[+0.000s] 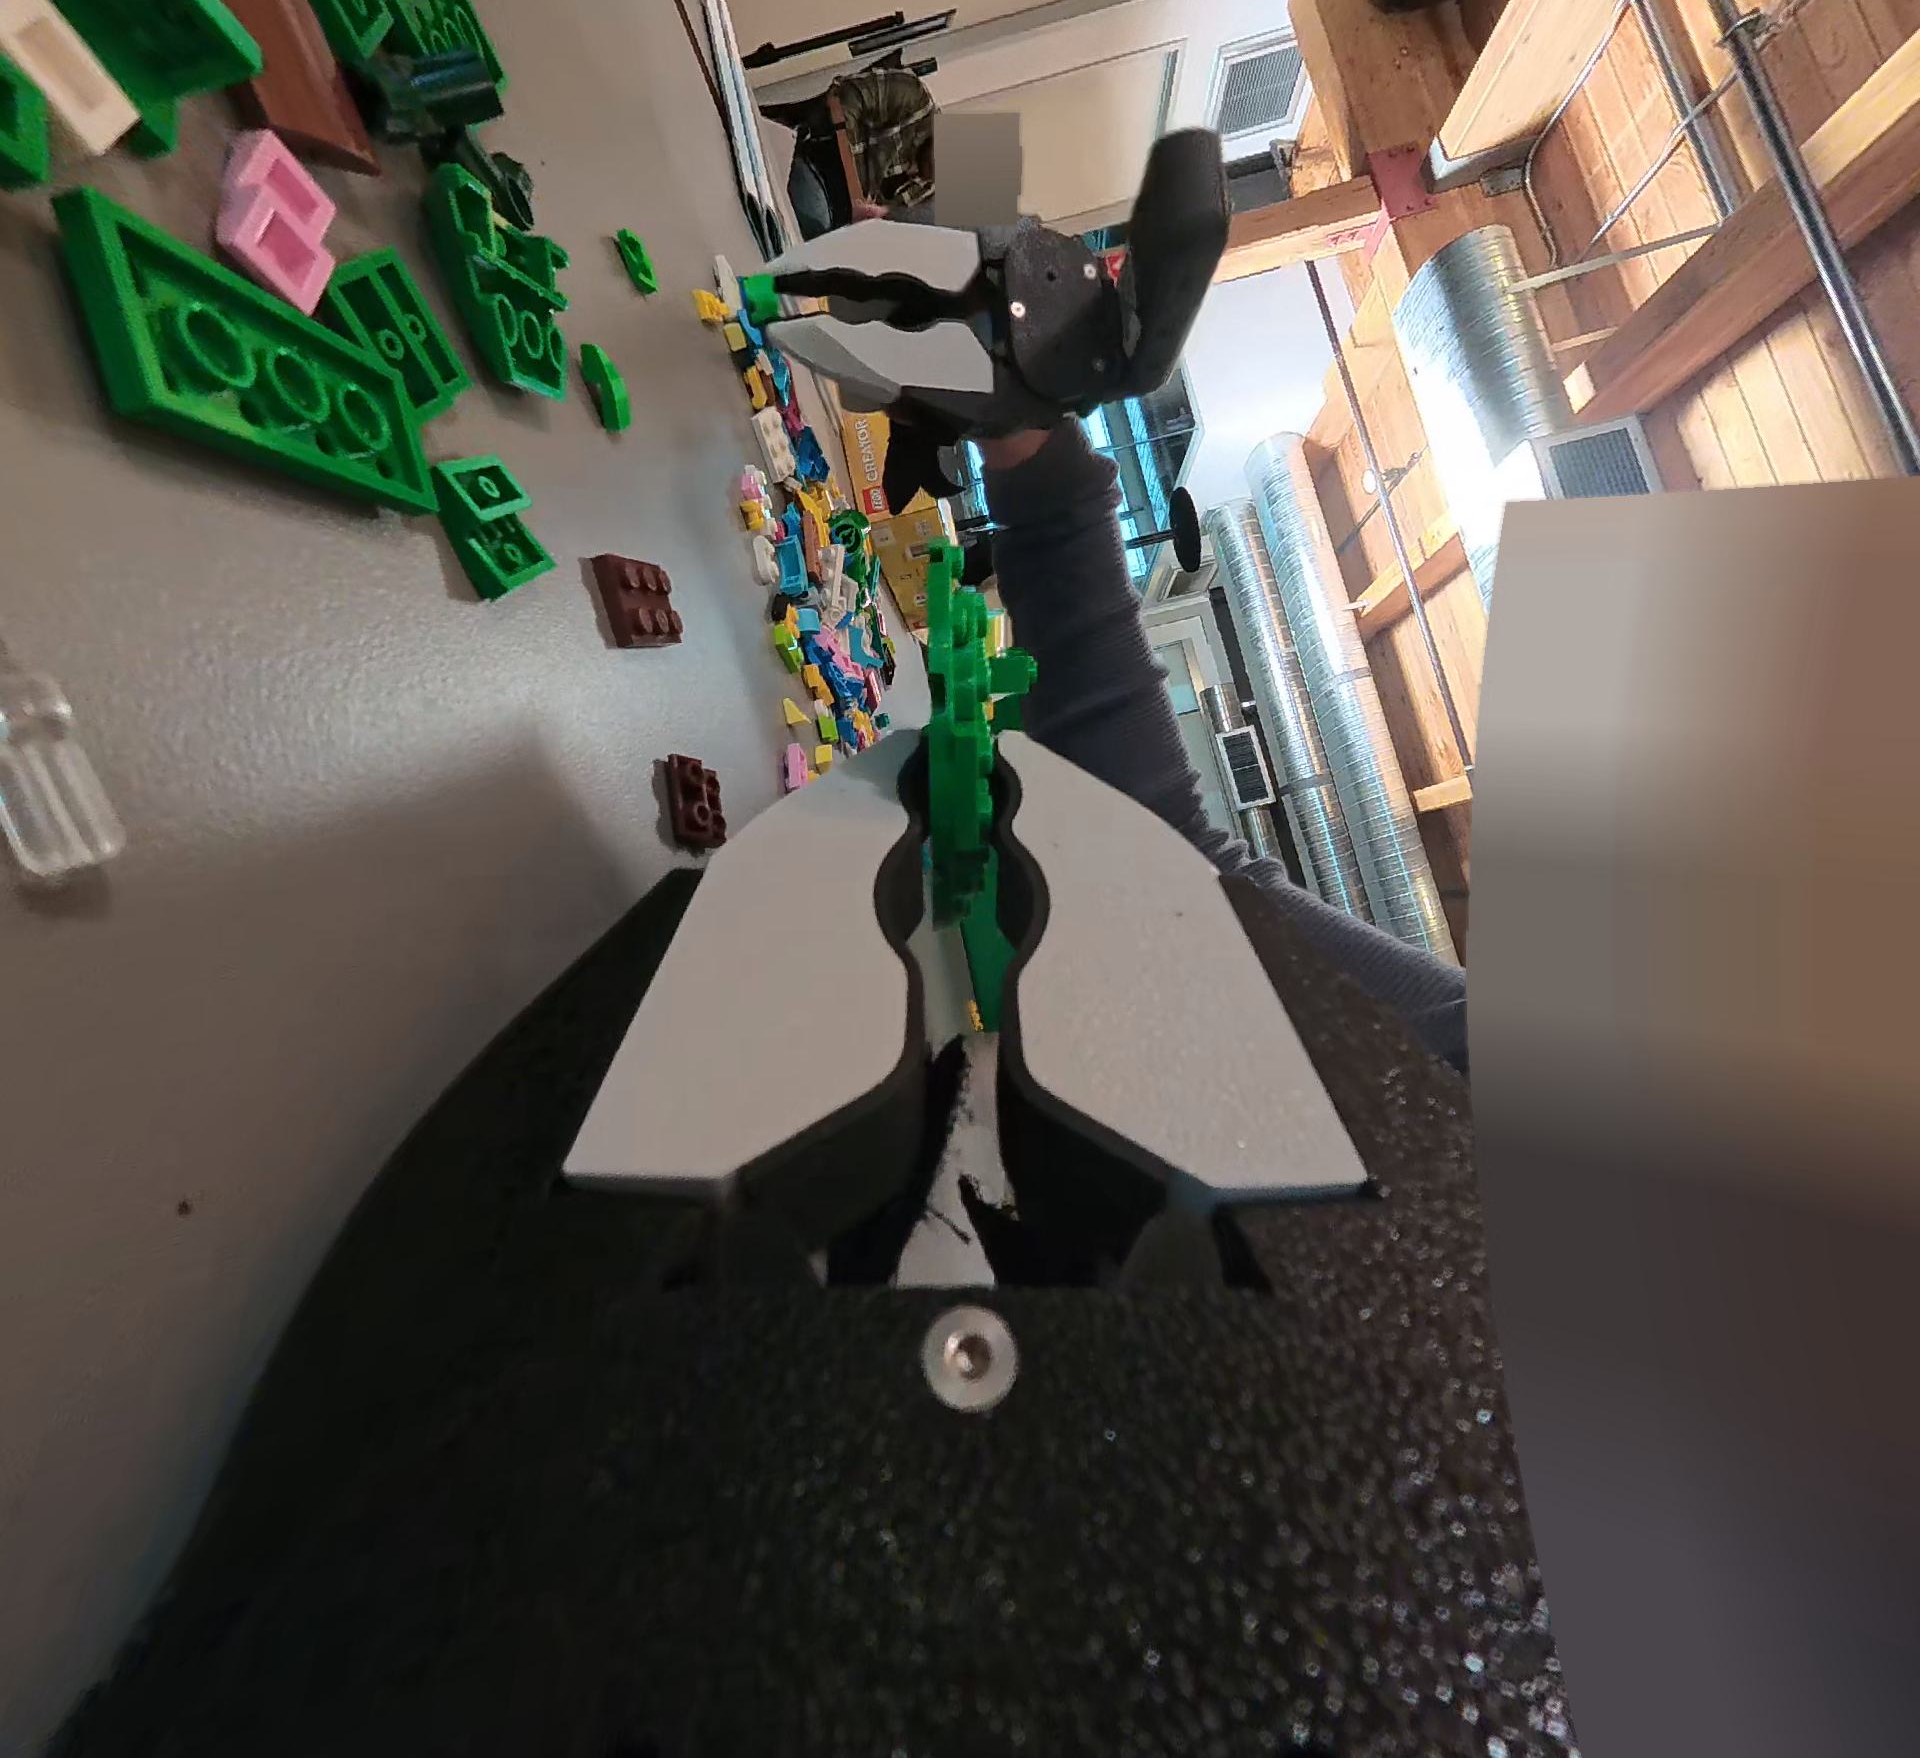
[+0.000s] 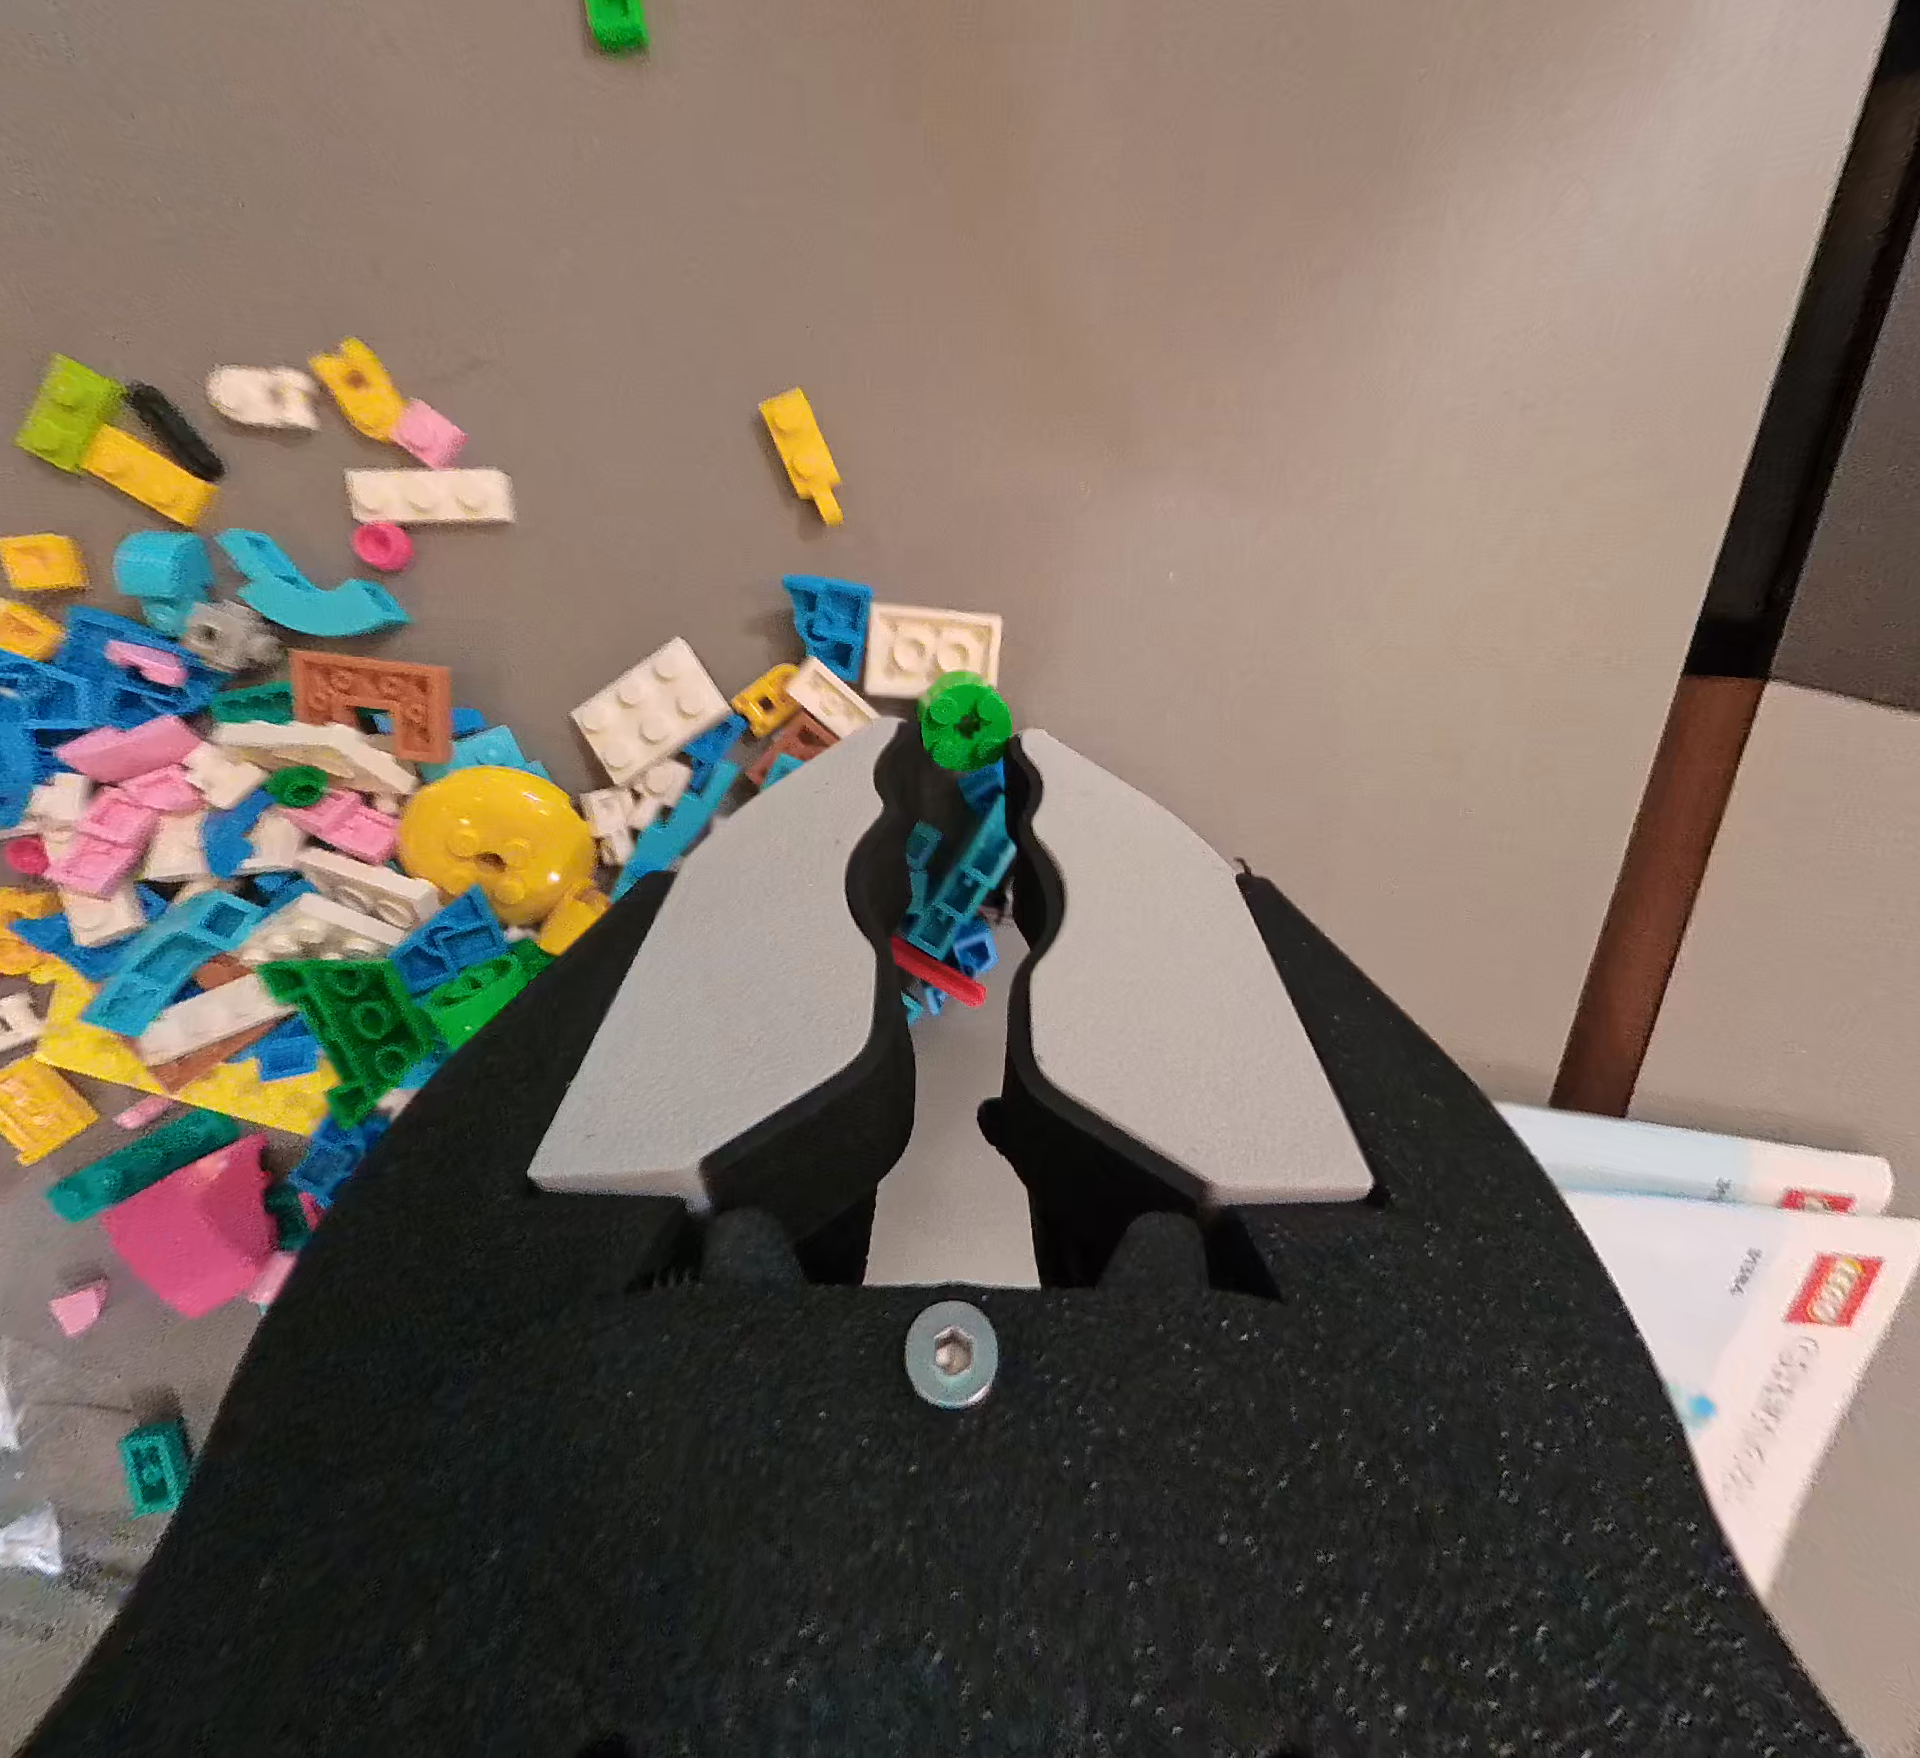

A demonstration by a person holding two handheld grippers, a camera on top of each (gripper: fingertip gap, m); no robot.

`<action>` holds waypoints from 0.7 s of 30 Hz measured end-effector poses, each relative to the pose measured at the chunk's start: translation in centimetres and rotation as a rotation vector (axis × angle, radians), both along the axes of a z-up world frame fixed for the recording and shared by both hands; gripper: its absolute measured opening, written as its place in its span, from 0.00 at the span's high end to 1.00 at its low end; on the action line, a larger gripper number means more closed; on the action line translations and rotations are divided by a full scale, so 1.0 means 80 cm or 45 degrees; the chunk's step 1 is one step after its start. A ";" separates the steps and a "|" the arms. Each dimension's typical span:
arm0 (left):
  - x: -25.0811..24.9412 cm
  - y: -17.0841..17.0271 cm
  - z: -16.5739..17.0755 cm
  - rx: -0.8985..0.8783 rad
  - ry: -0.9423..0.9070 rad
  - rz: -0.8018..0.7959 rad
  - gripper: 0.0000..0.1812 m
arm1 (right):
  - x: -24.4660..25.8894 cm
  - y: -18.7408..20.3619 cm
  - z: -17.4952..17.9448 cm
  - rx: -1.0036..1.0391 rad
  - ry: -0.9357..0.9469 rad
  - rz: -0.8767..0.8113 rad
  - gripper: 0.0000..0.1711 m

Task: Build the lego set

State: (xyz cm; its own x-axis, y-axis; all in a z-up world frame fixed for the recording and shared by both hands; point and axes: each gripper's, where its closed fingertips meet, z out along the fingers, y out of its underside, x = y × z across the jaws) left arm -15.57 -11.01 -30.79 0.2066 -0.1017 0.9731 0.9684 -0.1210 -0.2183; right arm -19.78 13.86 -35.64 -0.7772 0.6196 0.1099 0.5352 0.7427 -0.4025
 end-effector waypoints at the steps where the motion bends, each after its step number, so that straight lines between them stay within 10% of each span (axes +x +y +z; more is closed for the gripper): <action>1: -0.001 0.000 0.000 0.005 -0.008 0.003 0.96 | -0.001 -0.008 0.008 -0.066 0.044 0.015 0.92; 9: -0.008 -0.003 0.003 0.046 -0.089 0.021 0.95 | 0.029 -0.102 0.120 -0.694 0.451 0.168 0.92; 21: -0.020 -0.032 0.037 0.220 -0.164 0.212 0.95 | 0.051 -0.198 0.177 -0.611 0.612 0.239 0.92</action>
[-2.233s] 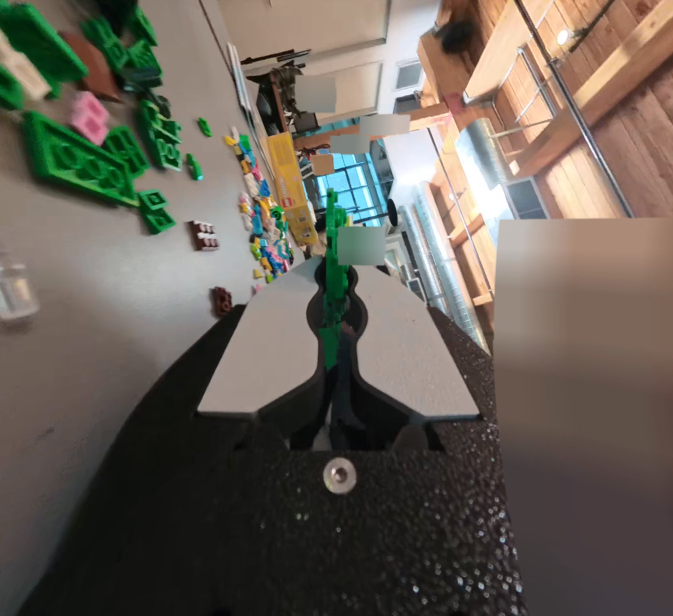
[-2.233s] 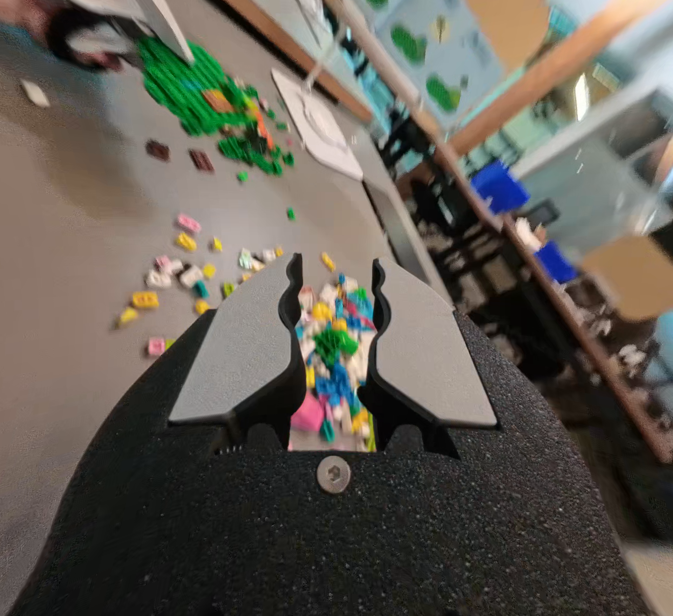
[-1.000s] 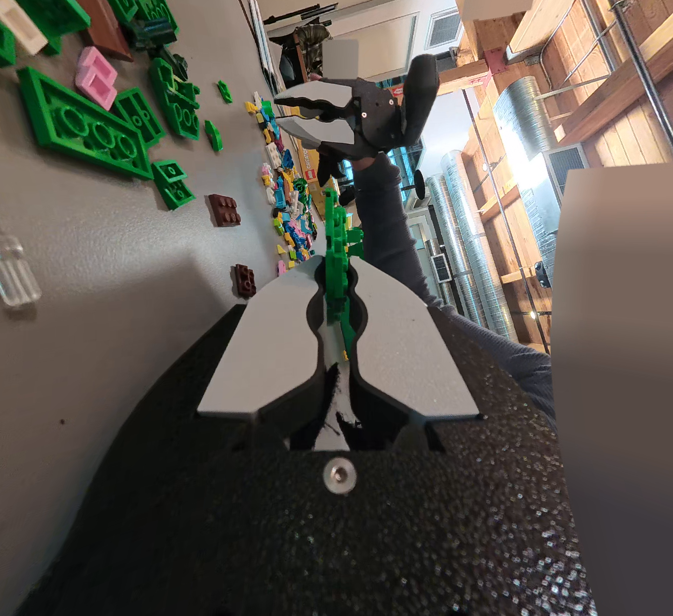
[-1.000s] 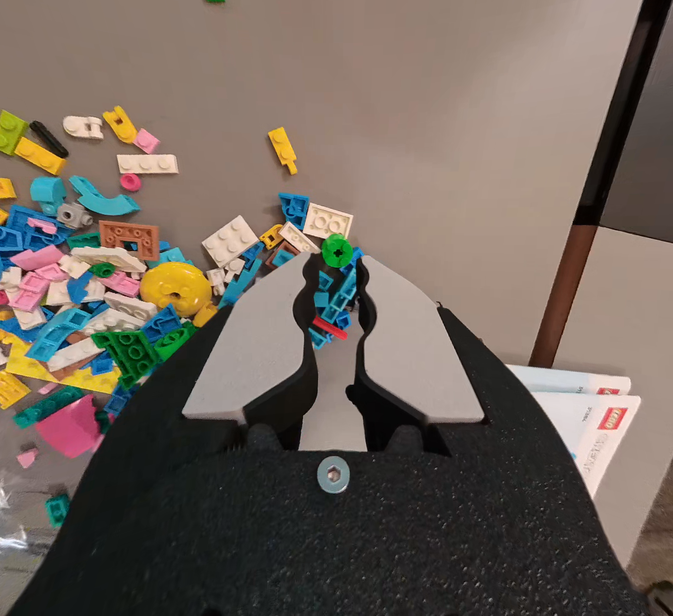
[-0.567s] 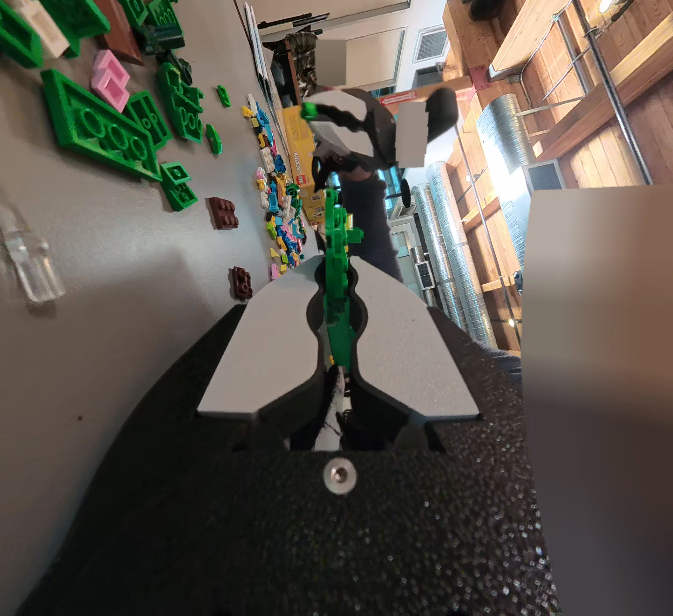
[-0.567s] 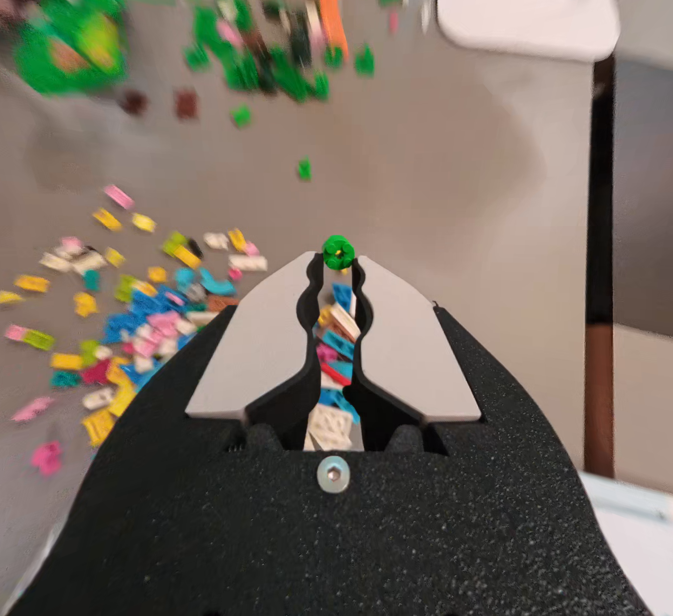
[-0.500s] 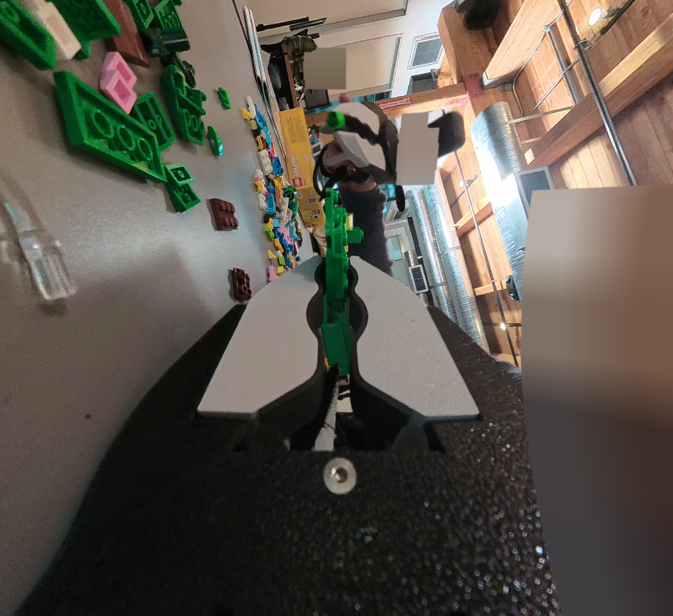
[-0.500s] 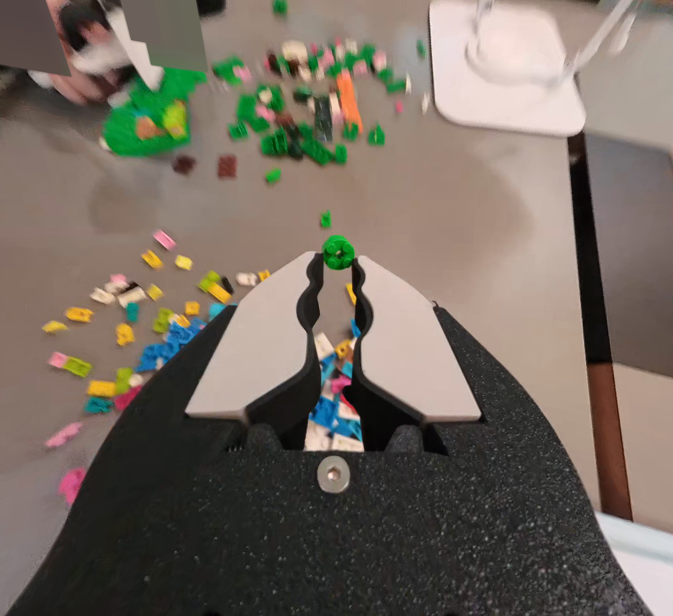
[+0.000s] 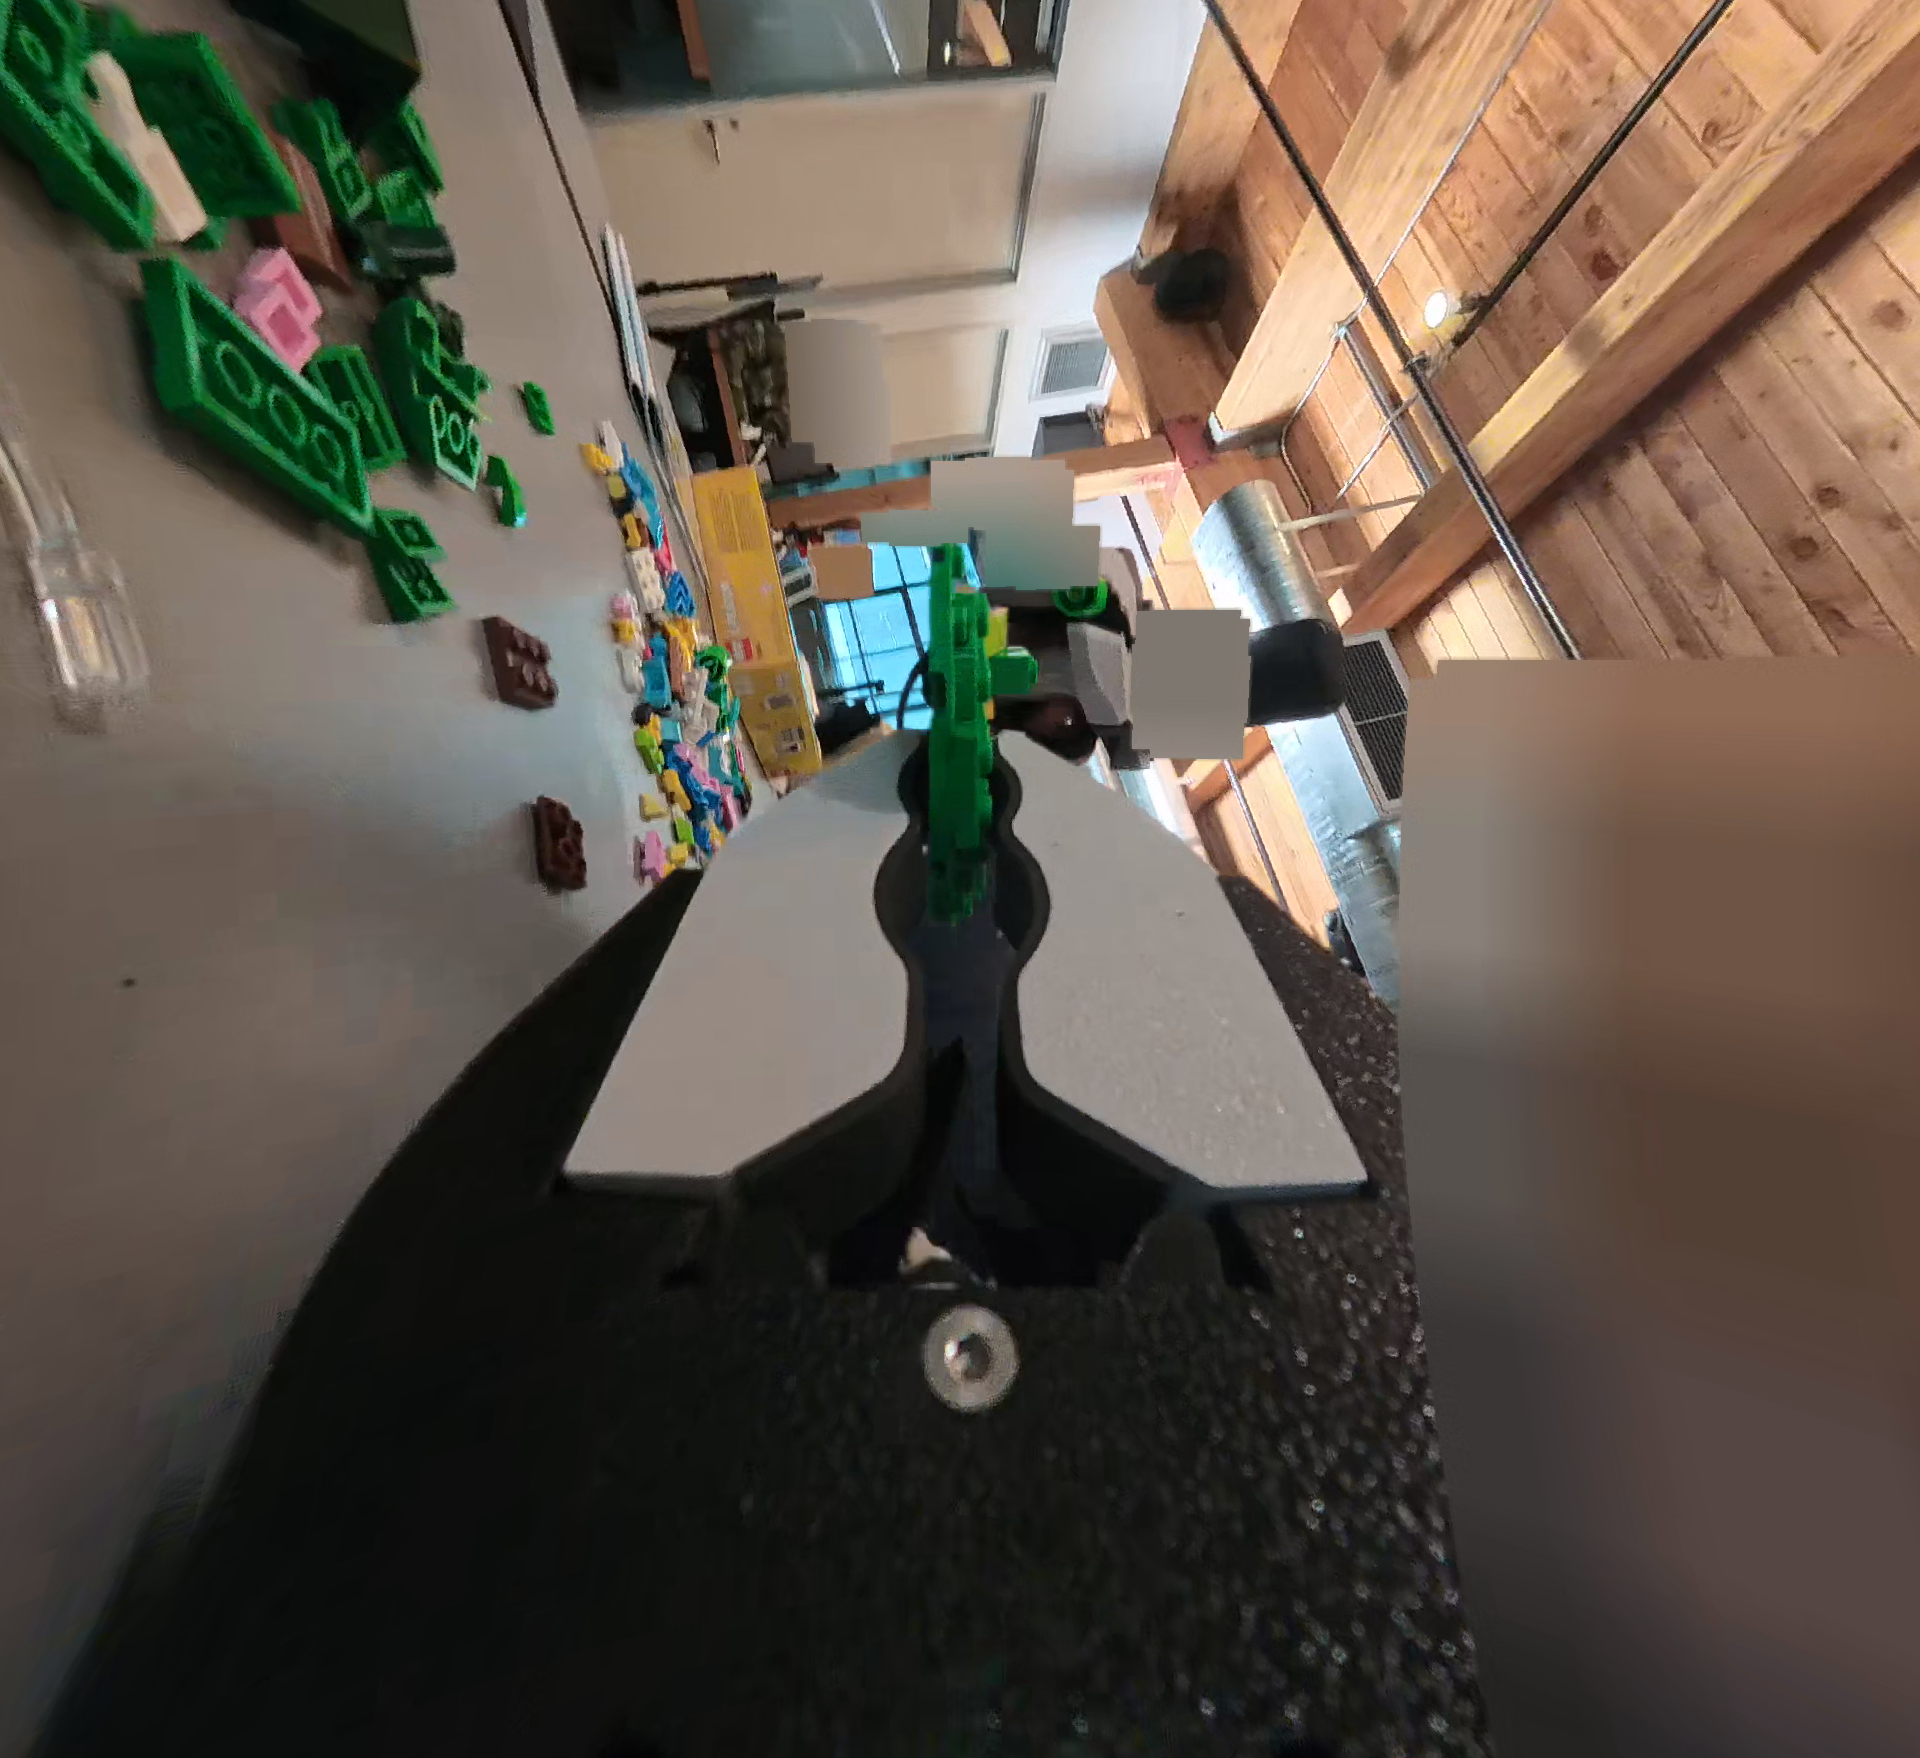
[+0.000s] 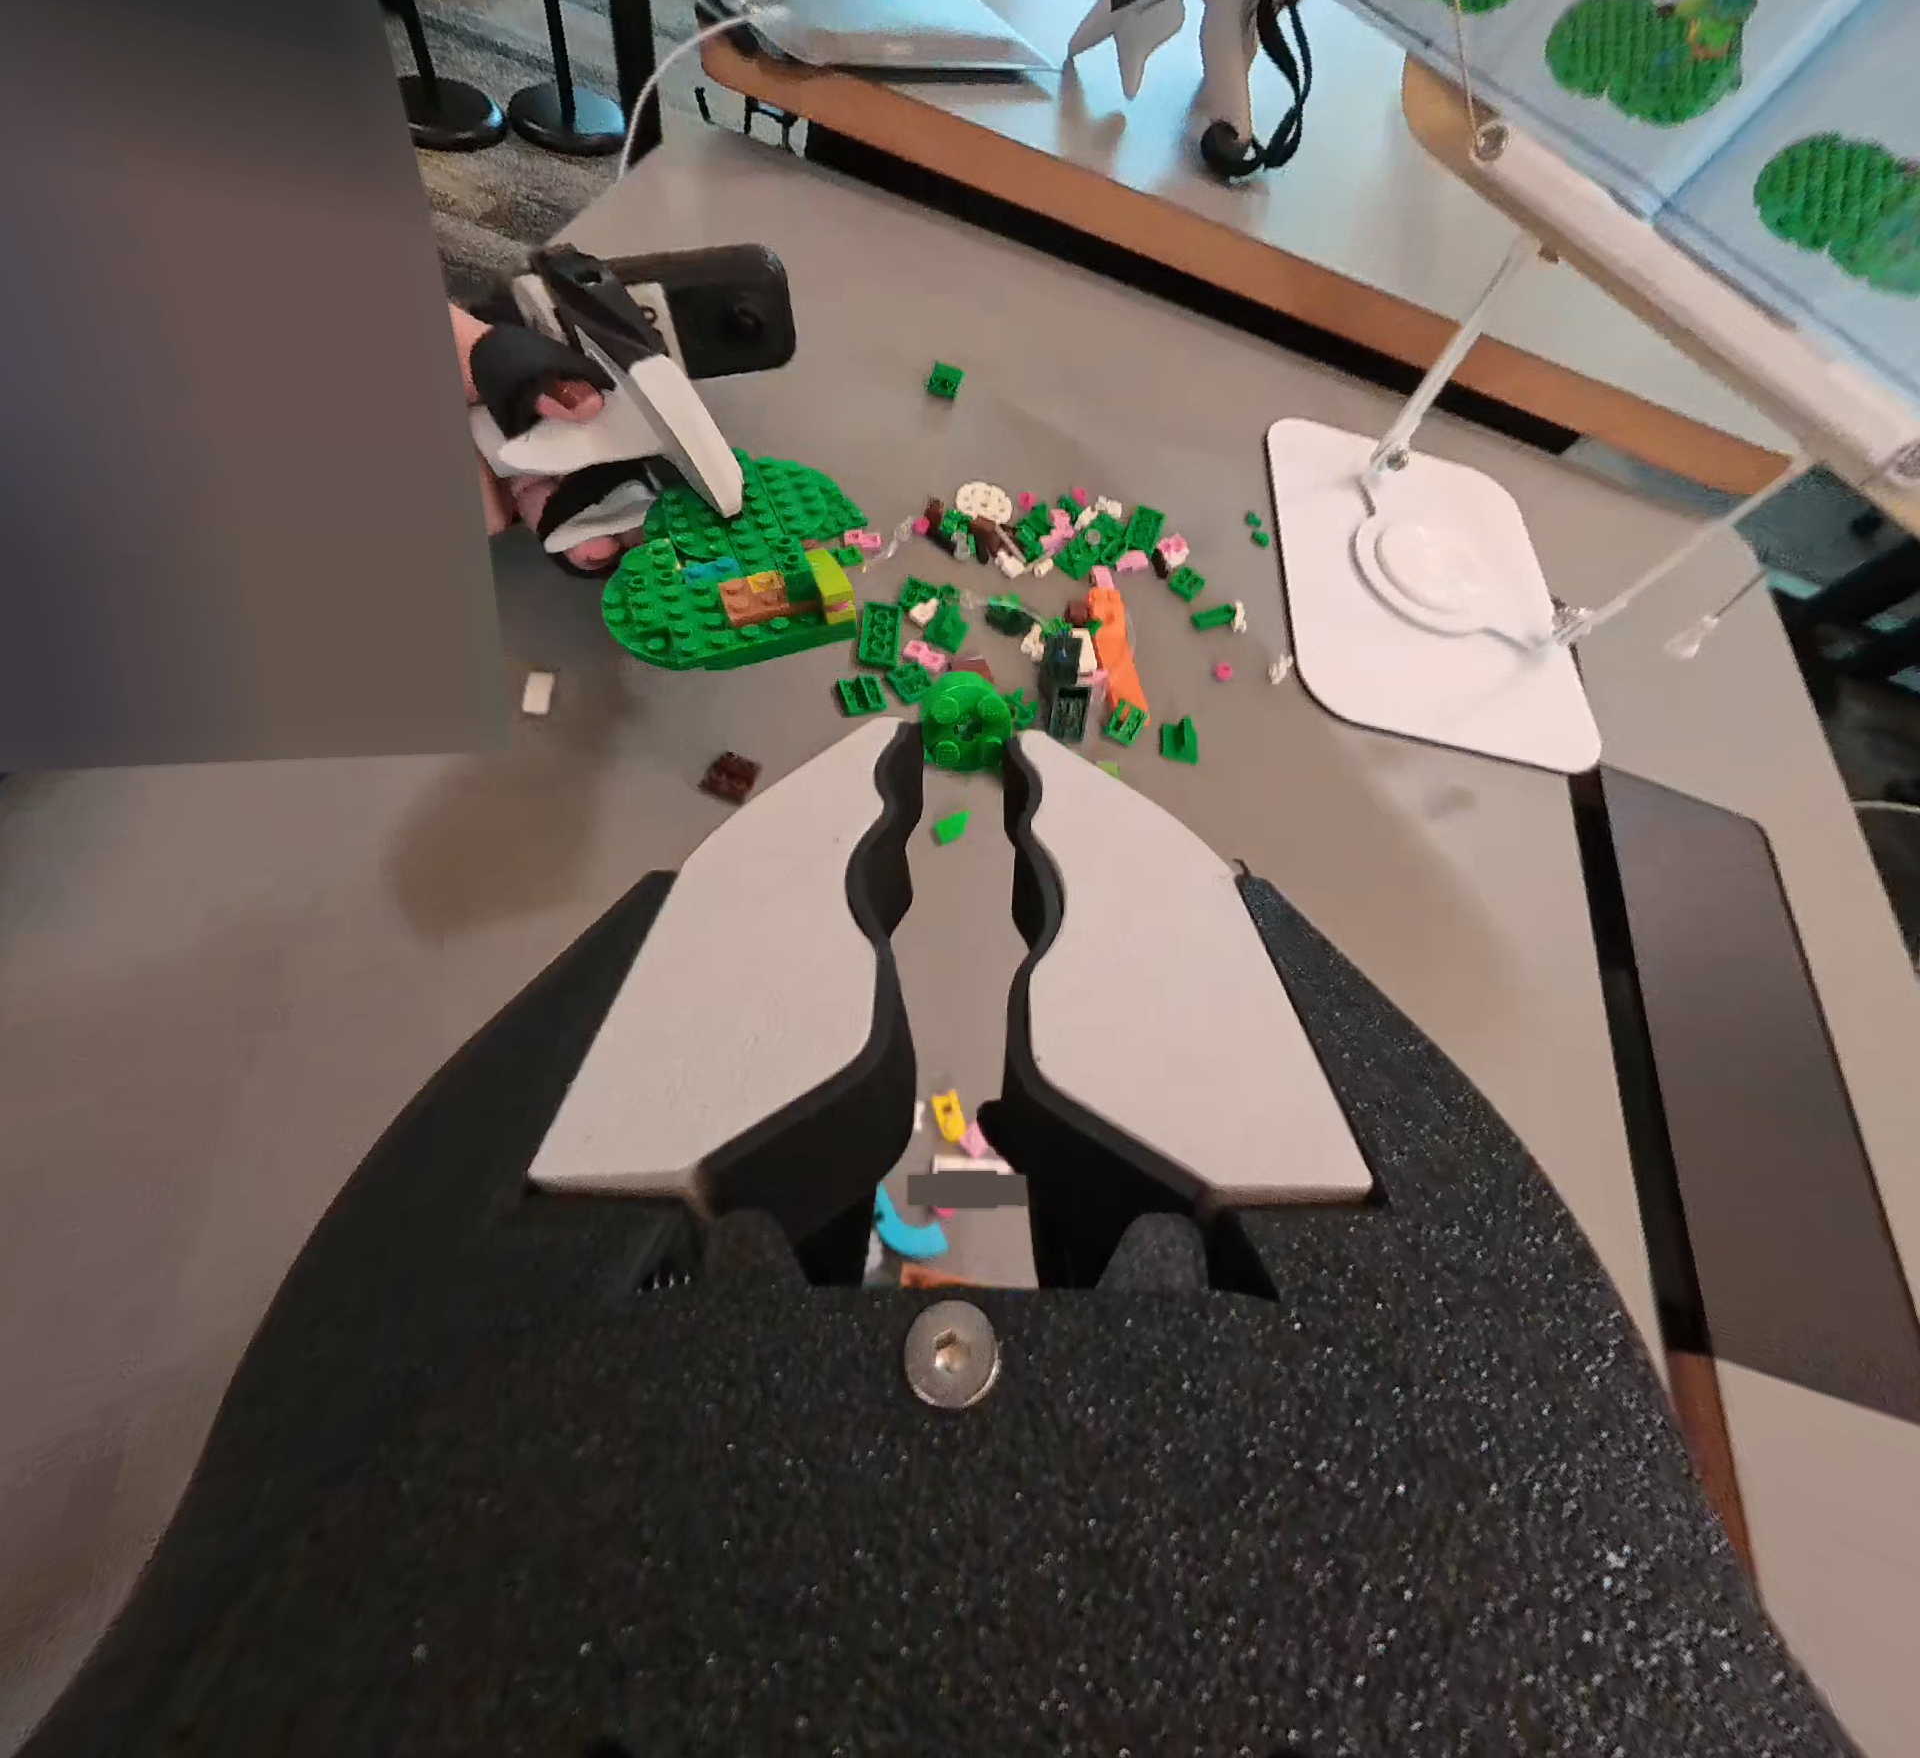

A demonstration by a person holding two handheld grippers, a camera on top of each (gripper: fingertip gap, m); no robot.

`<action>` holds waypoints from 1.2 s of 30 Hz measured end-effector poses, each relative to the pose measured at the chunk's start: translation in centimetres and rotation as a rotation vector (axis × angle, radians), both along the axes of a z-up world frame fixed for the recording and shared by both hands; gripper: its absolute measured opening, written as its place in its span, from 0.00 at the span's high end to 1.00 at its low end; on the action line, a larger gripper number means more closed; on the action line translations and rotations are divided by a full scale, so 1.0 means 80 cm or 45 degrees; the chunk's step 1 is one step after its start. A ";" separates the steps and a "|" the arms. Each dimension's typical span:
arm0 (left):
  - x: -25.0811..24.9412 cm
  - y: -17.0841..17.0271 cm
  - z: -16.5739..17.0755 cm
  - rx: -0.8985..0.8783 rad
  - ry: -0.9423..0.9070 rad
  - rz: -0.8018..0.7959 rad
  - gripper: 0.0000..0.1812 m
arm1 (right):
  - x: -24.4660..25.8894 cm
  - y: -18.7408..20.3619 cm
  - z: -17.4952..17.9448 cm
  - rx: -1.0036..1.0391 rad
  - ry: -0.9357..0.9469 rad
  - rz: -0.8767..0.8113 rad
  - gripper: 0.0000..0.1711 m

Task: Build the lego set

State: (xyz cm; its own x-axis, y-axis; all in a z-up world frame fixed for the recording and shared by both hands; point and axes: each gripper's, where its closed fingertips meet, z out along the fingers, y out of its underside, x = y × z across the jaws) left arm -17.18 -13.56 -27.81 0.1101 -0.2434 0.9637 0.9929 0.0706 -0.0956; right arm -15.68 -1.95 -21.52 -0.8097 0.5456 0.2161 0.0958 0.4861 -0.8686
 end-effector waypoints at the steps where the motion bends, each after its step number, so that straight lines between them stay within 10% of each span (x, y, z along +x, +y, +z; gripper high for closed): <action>1: -0.002 -0.004 0.005 0.000 0.037 0.030 0.96 | -0.001 -0.007 0.003 0.015 0.014 0.000 0.92; 13: -0.009 -0.008 0.026 -0.054 0.153 0.130 0.95 | -0.028 -0.090 0.011 0.290 0.127 0.086 0.92; 36: -0.017 -0.004 0.000 -0.197 0.023 0.232 0.95 | -0.024 -0.101 -0.067 0.753 -0.126 0.065 0.92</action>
